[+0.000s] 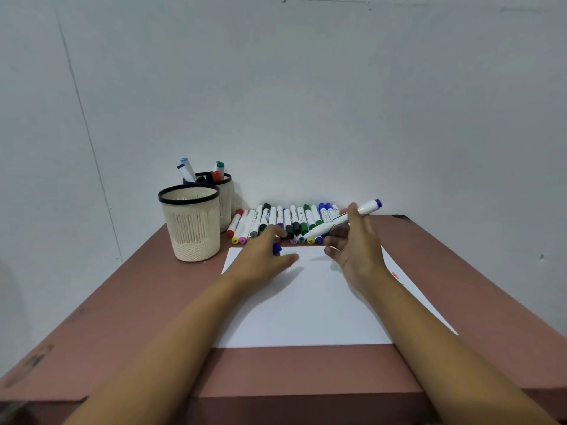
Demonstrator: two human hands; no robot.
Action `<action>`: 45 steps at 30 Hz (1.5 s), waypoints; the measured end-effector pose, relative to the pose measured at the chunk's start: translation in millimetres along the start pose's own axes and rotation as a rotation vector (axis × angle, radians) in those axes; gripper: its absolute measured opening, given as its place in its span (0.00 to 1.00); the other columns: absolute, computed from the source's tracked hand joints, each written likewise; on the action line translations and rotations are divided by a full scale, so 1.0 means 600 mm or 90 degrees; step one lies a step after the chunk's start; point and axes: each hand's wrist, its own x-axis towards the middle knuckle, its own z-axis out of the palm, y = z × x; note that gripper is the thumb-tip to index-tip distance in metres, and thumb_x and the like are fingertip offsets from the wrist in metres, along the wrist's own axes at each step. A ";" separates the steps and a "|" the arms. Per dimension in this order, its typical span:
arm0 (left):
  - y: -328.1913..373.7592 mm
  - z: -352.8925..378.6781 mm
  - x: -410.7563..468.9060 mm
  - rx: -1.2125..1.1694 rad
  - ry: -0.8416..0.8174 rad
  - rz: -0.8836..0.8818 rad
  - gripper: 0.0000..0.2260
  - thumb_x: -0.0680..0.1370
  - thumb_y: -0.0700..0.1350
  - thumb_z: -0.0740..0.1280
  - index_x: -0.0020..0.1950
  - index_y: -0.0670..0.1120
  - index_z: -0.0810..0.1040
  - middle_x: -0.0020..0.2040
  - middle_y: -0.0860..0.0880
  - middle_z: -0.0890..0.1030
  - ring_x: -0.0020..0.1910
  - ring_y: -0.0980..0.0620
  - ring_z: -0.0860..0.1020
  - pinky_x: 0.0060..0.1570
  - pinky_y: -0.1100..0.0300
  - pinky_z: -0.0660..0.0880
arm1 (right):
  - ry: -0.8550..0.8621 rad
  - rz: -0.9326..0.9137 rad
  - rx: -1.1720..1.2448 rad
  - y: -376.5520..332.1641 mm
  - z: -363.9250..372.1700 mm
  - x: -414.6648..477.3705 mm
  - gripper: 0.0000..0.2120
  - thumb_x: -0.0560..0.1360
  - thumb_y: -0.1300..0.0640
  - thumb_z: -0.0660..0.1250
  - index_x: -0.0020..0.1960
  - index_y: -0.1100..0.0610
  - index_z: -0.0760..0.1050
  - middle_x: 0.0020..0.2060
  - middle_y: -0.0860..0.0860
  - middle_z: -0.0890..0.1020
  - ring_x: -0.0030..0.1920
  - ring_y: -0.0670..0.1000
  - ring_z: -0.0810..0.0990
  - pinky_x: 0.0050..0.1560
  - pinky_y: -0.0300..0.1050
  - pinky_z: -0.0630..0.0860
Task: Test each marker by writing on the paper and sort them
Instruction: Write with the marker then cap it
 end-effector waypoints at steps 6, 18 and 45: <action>-0.020 -0.001 -0.001 0.156 0.000 0.024 0.10 0.81 0.44 0.58 0.58 0.44 0.75 0.46 0.49 0.75 0.48 0.50 0.73 0.44 0.60 0.65 | 0.009 0.046 0.060 -0.019 -0.024 -0.009 0.07 0.83 0.48 0.54 0.51 0.51 0.66 0.42 0.60 0.79 0.36 0.58 0.82 0.38 0.49 0.81; -0.048 0.010 0.005 0.211 -0.118 0.011 0.13 0.81 0.47 0.56 0.64 0.48 0.72 0.64 0.47 0.72 0.60 0.48 0.73 0.62 0.55 0.68 | 0.047 -0.015 -0.303 -0.043 -0.159 -0.072 0.05 0.77 0.66 0.63 0.42 0.60 0.72 0.33 0.56 0.76 0.31 0.51 0.72 0.31 0.43 0.70; -0.070 0.020 0.020 0.189 -0.085 0.036 0.11 0.81 0.47 0.57 0.61 0.49 0.74 0.61 0.49 0.75 0.58 0.50 0.73 0.58 0.58 0.68 | 0.111 -0.143 -0.520 -0.051 -0.195 -0.143 0.09 0.72 0.64 0.66 0.35 0.57 0.70 0.26 0.50 0.75 0.28 0.47 0.72 0.33 0.43 0.69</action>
